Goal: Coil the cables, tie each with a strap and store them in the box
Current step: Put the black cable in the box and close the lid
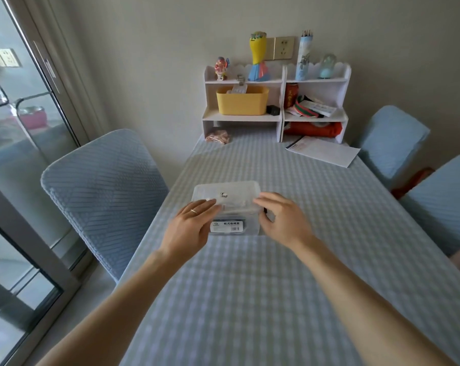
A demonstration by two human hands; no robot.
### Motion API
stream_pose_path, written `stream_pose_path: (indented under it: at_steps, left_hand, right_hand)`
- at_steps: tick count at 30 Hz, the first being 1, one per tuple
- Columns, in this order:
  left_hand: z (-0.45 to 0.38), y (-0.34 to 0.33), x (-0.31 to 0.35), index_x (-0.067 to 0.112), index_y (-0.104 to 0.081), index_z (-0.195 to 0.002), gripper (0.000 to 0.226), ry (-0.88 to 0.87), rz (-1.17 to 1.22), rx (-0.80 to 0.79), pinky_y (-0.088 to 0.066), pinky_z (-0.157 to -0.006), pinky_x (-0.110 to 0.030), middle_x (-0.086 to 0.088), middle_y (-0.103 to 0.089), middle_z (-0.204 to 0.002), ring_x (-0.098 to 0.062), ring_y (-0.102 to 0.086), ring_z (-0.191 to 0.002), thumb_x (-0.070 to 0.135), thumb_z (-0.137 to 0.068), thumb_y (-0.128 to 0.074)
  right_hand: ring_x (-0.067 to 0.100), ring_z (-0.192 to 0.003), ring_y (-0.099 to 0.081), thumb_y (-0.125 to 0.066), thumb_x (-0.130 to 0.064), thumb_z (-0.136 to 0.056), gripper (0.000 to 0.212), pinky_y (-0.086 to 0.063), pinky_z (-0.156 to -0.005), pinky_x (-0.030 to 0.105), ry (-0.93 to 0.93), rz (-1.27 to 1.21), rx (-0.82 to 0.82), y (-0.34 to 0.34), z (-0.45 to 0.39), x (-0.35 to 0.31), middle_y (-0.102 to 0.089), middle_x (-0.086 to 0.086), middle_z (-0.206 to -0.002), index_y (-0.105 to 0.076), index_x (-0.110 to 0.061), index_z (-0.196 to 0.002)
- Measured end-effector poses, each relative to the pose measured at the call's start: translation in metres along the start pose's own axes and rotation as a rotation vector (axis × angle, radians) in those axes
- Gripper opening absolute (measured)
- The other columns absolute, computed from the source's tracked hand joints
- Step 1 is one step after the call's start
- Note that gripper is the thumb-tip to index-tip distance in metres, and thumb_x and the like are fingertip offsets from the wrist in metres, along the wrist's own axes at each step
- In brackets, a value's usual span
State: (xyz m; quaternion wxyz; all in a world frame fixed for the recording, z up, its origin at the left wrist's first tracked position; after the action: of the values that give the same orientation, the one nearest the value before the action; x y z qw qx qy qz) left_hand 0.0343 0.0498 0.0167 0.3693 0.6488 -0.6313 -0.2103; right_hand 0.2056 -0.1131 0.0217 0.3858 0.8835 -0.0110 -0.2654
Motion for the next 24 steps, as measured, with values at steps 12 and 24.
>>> stream_pose_path:
  at_steps: [12,24]
  left_hand:
    - [-0.004,-0.011,-0.007,0.023,-0.064,-0.131,0.038,0.287,0.23,-0.197,-0.039,-0.113,-0.04,-0.006,-0.054,-0.144,-0.023,-0.042,-0.14,0.027,-0.093,-0.063]
    - [-0.051,-0.031,0.019,0.04,-0.03,-0.152,0.058,0.375,-0.095,-0.634,-0.013,-0.122,-0.044,-0.002,-0.019,-0.164,-0.027,-0.013,-0.151,0.061,-0.098,-0.035]
  right_hand:
    - [0.01,-0.134,-0.048,-0.056,-0.035,-0.095,0.042,-0.041,-0.109,0.032,-0.171,0.025,-0.232,-0.003,0.013,0.001,-0.048,-0.007,-0.15,-0.061,-0.023,-0.135]
    - [0.008,-0.09,-0.063,-0.069,-0.033,-0.088,0.026,-0.05,-0.081,0.024,-0.543,-0.251,-0.027,-0.006,0.001,0.004,-0.067,-0.011,-0.102,-0.069,-0.018,-0.109]
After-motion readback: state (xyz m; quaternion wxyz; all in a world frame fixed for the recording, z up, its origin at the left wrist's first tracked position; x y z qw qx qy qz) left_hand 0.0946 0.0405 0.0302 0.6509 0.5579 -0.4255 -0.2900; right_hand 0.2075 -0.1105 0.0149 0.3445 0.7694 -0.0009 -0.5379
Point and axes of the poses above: each hand's wrist, its own z-axis away from the middle knuckle, its own y-axis out of the back of the hand, x = y × z, the point moved 4 cm from there along -z, towards the middle knuckle
